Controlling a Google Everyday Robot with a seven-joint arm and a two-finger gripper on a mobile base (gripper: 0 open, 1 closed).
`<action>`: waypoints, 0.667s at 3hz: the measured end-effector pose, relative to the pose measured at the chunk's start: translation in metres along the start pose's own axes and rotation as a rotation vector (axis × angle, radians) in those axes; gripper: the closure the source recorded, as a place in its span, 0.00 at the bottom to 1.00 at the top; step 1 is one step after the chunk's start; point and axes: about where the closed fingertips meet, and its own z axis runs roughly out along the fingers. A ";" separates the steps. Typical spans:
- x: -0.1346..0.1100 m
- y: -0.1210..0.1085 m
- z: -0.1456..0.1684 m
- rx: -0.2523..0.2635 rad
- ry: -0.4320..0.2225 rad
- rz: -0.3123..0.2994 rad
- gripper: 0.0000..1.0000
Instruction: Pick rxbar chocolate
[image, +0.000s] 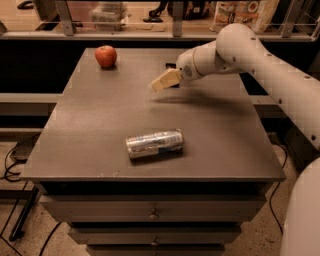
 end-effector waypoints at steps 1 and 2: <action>0.008 -0.010 0.013 0.005 -0.027 0.056 0.00; 0.018 -0.022 0.022 0.011 -0.049 0.107 0.15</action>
Offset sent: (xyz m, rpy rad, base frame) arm 0.0419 -0.0184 -0.0369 0.1480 0.0661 -0.1087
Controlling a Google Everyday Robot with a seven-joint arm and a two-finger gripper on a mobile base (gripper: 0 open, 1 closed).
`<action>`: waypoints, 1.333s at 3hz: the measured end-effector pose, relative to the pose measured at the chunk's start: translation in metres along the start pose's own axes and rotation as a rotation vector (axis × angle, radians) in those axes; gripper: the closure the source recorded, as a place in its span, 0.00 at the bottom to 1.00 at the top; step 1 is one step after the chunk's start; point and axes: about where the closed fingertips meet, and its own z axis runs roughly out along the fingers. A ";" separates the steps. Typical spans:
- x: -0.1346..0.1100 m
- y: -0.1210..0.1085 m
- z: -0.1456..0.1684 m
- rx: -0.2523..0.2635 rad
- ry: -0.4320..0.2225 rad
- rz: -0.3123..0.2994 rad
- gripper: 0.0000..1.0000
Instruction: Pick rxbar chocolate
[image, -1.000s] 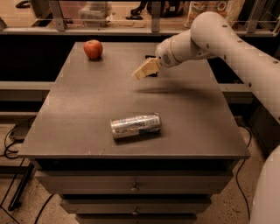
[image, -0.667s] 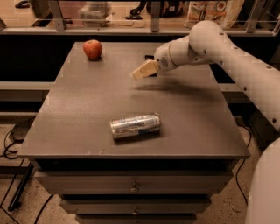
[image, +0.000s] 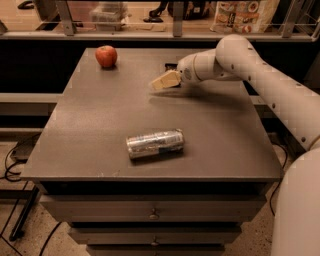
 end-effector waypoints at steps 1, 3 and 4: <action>0.011 -0.014 0.001 0.020 -0.017 0.043 0.46; 0.007 -0.014 -0.001 0.020 -0.017 0.043 0.93; 0.007 -0.014 -0.001 0.020 -0.017 0.043 1.00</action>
Offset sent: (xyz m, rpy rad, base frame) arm 0.0146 -0.0345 -0.0119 0.0475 0.0034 -0.0895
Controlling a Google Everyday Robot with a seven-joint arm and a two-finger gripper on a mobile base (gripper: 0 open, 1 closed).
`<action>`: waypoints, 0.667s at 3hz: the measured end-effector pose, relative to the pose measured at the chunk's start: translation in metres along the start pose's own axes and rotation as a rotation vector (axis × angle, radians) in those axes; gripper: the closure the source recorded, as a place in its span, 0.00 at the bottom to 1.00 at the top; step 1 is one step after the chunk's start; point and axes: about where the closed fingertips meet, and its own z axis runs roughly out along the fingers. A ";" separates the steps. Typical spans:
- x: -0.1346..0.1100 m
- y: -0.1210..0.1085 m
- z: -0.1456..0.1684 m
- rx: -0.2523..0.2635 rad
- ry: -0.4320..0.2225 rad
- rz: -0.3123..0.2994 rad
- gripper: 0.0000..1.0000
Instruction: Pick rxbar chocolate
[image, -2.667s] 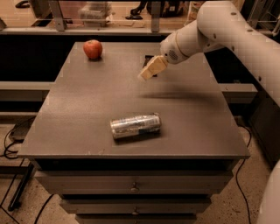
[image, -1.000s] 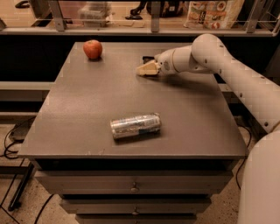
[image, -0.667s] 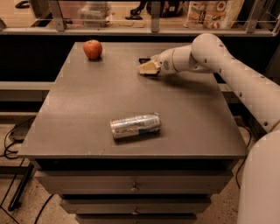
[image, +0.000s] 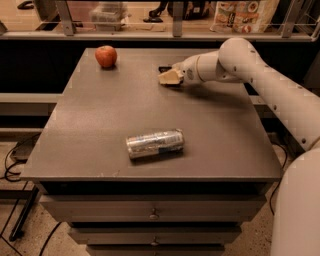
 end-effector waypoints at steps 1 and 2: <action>-0.075 0.006 -0.030 -0.013 -0.070 -0.139 1.00; -0.142 0.013 -0.059 -0.017 -0.130 -0.266 1.00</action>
Offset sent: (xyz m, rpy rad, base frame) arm -0.0026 0.0198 0.2369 -0.0785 -0.4044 0.2065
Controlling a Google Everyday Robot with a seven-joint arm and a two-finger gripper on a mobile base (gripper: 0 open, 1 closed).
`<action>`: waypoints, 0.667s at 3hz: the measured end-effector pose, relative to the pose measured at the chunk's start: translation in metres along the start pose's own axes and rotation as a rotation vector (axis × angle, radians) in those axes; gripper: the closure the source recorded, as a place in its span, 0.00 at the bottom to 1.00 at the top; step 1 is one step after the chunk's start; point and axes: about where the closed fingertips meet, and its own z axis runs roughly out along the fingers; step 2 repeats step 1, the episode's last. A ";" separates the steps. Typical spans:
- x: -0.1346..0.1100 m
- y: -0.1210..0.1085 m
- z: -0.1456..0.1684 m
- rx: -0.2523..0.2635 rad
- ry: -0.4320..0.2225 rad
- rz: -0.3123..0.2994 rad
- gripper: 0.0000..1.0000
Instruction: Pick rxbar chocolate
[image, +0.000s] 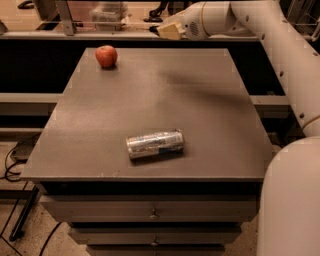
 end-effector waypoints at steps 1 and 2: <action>0.000 0.000 0.000 0.000 0.000 0.000 1.00; 0.000 0.000 0.000 0.000 0.000 0.000 1.00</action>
Offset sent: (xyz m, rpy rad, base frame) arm 0.0000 0.0000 0.0000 0.0000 0.0000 0.0000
